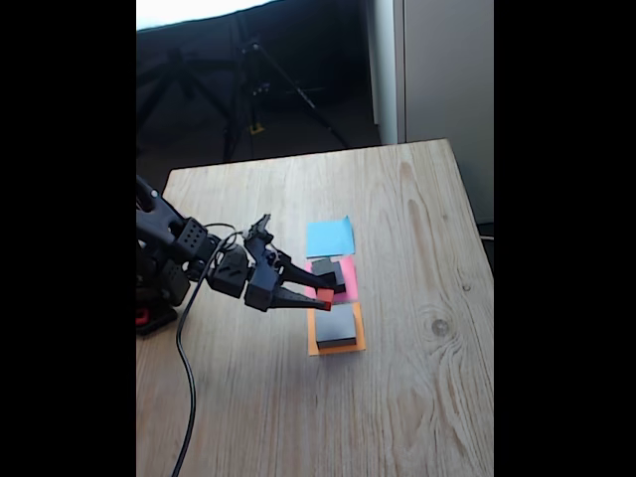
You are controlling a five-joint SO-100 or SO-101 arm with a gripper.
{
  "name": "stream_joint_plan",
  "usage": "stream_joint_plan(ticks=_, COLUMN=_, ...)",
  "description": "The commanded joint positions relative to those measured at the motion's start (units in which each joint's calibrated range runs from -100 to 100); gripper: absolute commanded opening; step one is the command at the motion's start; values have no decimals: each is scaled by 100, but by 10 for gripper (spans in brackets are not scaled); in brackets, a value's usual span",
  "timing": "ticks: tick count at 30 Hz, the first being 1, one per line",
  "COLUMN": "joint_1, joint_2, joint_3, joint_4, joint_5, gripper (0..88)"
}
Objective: Tower of hanoi
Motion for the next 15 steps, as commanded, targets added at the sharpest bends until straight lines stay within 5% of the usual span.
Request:
stream_joint_plan(ticks=1, joint_1=-61, joint_2=-732, joint_3=-1585, joint_4=2647, joint_5=87, gripper=3)
stream_joint_plan(ticks=8, joint_1=-270, joint_2=-898, joint_3=-4558, joint_4=6621, joint_5=87, gripper=3)
stream_joint_plan(ticks=15, joint_1=-612, joint_2=-1050, joint_3=-6503, joint_4=8952, joint_5=87, gripper=3)
